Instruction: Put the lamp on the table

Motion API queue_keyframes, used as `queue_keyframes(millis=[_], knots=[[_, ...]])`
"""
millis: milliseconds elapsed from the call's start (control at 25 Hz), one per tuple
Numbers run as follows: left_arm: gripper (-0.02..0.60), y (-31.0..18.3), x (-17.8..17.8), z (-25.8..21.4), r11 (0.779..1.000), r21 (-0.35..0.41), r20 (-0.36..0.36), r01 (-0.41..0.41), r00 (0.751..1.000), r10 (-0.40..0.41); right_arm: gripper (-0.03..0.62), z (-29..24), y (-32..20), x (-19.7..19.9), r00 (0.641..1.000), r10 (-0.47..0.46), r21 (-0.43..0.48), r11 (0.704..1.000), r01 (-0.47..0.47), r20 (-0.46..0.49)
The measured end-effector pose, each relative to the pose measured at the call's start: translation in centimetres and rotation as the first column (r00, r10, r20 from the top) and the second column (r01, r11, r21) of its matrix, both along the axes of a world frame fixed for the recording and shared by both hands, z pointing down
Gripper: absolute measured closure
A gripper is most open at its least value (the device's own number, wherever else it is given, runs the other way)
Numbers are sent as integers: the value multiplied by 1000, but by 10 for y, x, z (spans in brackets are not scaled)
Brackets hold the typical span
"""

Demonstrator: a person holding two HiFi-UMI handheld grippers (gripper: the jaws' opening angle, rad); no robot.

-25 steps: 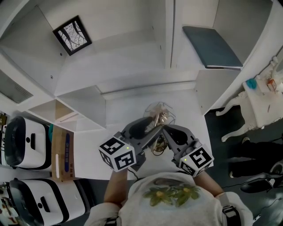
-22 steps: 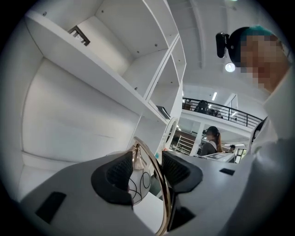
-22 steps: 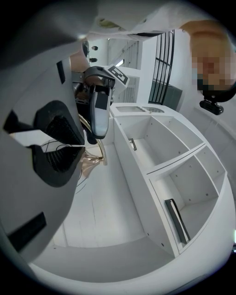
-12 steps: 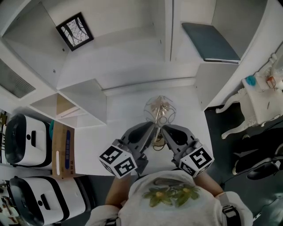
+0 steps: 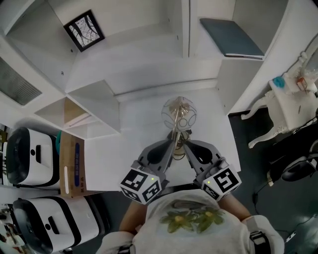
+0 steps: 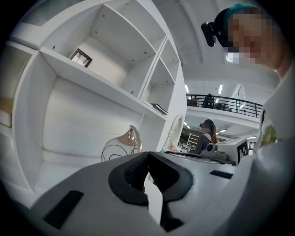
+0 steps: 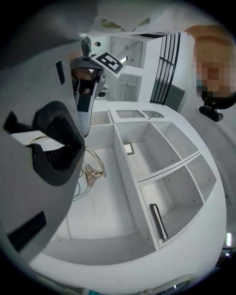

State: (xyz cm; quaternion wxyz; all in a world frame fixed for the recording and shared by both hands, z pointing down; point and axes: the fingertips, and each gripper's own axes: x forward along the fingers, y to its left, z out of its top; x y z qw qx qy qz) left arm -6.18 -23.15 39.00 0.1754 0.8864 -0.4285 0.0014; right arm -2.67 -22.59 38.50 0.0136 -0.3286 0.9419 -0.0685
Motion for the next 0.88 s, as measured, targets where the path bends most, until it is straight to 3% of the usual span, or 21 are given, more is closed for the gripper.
queue_keyframes(millis=[880], knots=[[552, 74, -8, 24, 996, -79, 32, -41, 999, 44, 563, 15, 67, -20, 999, 22, -38, 999, -23, -40]])
